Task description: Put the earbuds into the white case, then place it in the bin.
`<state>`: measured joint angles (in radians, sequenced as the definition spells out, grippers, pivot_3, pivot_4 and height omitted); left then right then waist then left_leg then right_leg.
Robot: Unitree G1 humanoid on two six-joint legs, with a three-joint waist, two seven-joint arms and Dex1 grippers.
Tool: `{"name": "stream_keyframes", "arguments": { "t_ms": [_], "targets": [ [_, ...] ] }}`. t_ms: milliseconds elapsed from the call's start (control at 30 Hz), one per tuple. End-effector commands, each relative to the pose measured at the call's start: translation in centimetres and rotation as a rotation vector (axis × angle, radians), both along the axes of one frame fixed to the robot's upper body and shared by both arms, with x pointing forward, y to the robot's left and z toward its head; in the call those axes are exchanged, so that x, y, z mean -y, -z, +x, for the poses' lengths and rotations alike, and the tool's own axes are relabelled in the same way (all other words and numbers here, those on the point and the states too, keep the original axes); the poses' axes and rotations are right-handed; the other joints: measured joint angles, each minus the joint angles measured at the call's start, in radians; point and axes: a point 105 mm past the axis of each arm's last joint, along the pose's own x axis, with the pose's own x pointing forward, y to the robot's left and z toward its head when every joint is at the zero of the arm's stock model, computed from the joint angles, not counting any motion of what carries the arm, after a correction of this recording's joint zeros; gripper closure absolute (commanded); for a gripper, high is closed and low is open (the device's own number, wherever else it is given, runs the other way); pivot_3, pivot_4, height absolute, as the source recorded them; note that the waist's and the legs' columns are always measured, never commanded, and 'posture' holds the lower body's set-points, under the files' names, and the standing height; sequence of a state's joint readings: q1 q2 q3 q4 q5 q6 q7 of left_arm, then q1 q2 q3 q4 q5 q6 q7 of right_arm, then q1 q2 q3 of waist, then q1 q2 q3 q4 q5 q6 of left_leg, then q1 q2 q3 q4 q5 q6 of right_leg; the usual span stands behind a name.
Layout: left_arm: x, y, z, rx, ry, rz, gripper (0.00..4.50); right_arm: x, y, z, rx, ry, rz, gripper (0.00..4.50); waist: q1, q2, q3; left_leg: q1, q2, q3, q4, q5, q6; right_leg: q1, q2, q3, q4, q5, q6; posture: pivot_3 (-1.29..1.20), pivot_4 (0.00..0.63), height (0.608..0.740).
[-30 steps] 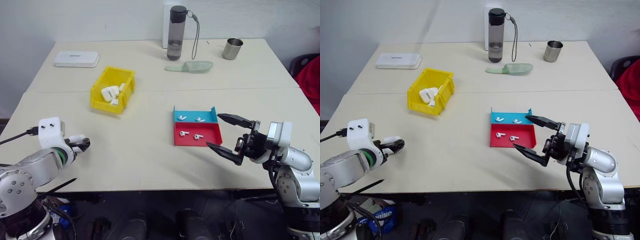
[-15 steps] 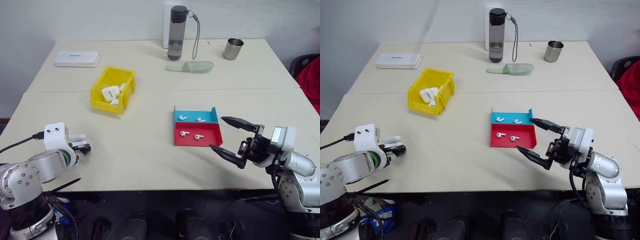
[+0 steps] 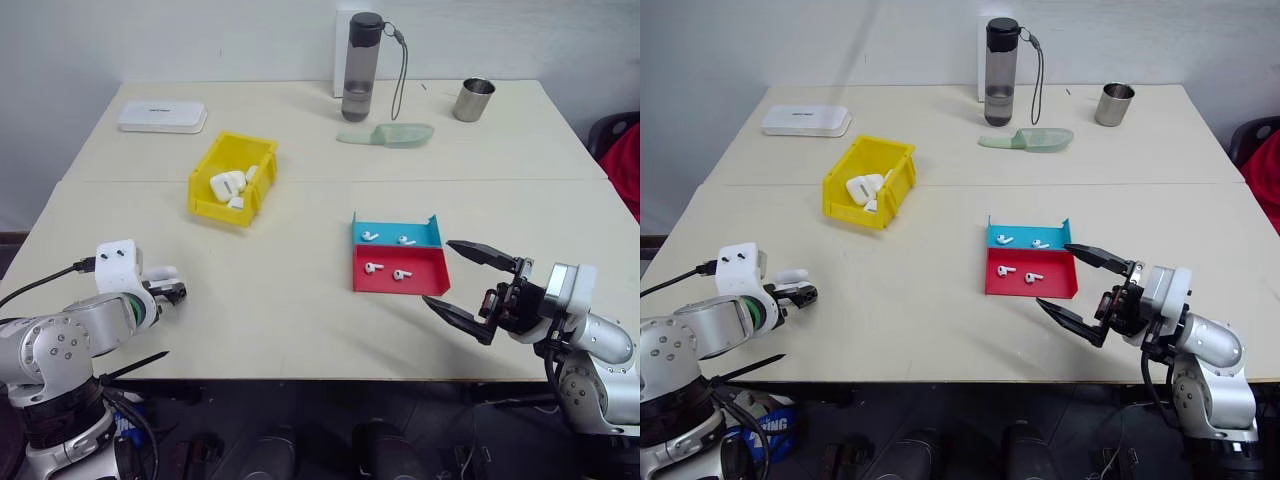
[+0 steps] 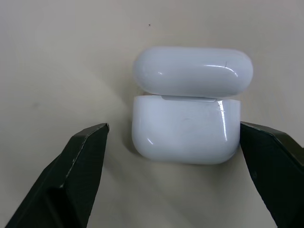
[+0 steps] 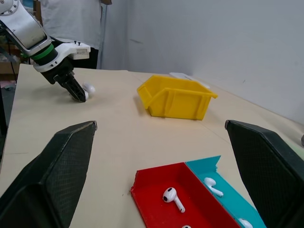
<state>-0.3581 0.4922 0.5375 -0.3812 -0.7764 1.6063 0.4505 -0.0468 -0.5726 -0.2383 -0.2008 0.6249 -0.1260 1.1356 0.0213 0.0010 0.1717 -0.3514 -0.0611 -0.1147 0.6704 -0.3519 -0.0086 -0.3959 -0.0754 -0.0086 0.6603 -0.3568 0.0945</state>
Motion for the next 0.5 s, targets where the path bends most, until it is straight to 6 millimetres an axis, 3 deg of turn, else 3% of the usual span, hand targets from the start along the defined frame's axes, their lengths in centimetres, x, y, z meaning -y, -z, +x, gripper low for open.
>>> {"name": "stream_keyframes", "arguments": {
  "t_ms": [33, 100, 200, 333, 433, 500],
  "targets": [
    [-0.7, 0.3, -0.2, -0.027, -0.025, 0.032, 1.18, 0.1, -1.2, -0.6, 0.059, 0.001, 0.012, 0.00, 0.001, 0.000, 0.000, 0.000, 0.000, 0.000, 0.000, 0.000, 0.000, 0.000, 0.000, 0.000, 0.000, 0.000, 0.000, 0.00, 0.150, 0.740],
    [-0.8, 0.4, -0.3, -0.027, -0.024, 0.034, 1.73, 0.1, -1.2, -0.6, 0.058, 0.001, 0.011, 0.00, -0.001, 0.001, 0.000, 0.000, 0.000, 0.000, 0.000, 0.000, 0.000, 0.000, 0.000, 0.000, 0.000, 0.000, 0.000, 0.00, 0.150, 0.740],
    [-1.0, 0.1, -0.5, -0.019, -0.014, 0.040, 1.74, 0.2, -1.0, -0.7, 0.055, 0.003, 0.008, 0.00, -0.001, 0.001, -0.001, 0.000, 0.000, 0.000, -0.001, 0.000, 0.000, 0.000, 0.000, 0.000, 0.000, 0.000, 0.000, 0.00, 0.150, 0.740],
    [-1.8, -2.4, -0.5, 0.116, 0.047, 0.065, 1.74, 0.7, -0.4, -0.8, 0.045, 0.013, -0.004, 0.00, -0.008, 0.001, 0.000, 0.000, 0.001, 0.000, -0.002, 0.000, 0.000, 0.000, 0.001, 0.000, 0.000, 0.000, 0.000, 0.00, 0.150, 0.740],
    [-0.7, -4.8, -0.2, 0.288, 0.227, 0.057, 1.74, 1.2, -0.2, -0.8, 0.046, 0.034, -0.017, 0.00, -0.009, 0.000, 0.000, 0.000, 0.001, 0.000, -0.003, 0.000, 0.000, -0.001, 0.001, 0.000, -0.001, 0.000, 0.000, 0.00, 0.150, 0.740],
    [1.9, -6.9, -0.8, 0.444, 0.508, 0.029, 1.74, 1.9, -0.4, -0.7, 0.046, 0.069, -0.028, 0.00, -0.008, 0.000, 0.000, 0.000, 0.001, 0.000, -0.003, 0.000, 0.000, -0.001, 0.000, 0.000, -0.003, 0.000, 0.000, 0.00, 0.150, 0.740]
  ]
}}
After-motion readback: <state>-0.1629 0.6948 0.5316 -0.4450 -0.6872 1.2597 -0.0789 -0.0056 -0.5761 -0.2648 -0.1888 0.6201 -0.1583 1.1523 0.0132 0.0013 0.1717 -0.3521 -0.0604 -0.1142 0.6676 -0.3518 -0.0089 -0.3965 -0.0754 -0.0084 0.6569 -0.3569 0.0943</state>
